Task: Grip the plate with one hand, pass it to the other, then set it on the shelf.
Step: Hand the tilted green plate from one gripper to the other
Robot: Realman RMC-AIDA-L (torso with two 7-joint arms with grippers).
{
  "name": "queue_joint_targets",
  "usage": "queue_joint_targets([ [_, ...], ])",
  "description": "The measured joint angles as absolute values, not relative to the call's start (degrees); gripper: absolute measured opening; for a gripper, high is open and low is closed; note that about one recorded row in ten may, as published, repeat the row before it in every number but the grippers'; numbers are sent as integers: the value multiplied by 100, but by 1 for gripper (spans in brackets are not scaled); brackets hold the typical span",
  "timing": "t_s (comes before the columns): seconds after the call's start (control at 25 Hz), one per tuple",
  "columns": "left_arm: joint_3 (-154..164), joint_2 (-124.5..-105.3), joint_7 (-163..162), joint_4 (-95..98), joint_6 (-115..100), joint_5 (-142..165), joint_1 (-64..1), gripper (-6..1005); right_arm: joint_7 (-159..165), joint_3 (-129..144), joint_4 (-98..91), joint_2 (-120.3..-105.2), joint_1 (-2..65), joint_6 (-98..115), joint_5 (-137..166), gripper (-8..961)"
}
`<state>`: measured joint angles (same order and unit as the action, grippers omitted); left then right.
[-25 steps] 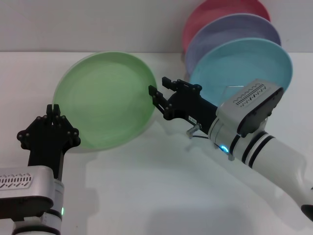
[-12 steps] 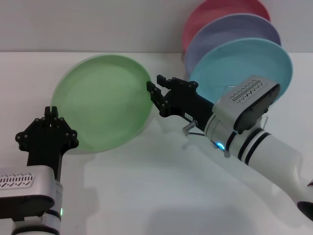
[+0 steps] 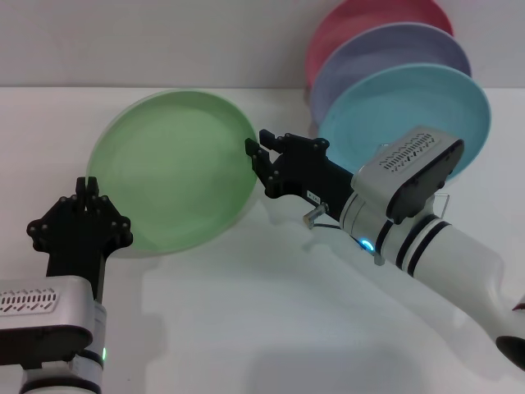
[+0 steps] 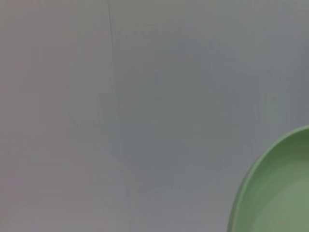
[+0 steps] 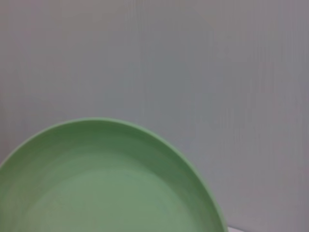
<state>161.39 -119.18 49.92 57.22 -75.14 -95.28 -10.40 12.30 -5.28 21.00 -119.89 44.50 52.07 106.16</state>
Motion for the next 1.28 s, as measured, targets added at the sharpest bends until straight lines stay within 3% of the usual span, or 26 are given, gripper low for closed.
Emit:
queue_joint_targets([
  [1.28,16154,-11918,4988,5722,-7491,-9518,-1084,80,1230,-607,2056,-11988,4553,5006,10617,131],
])
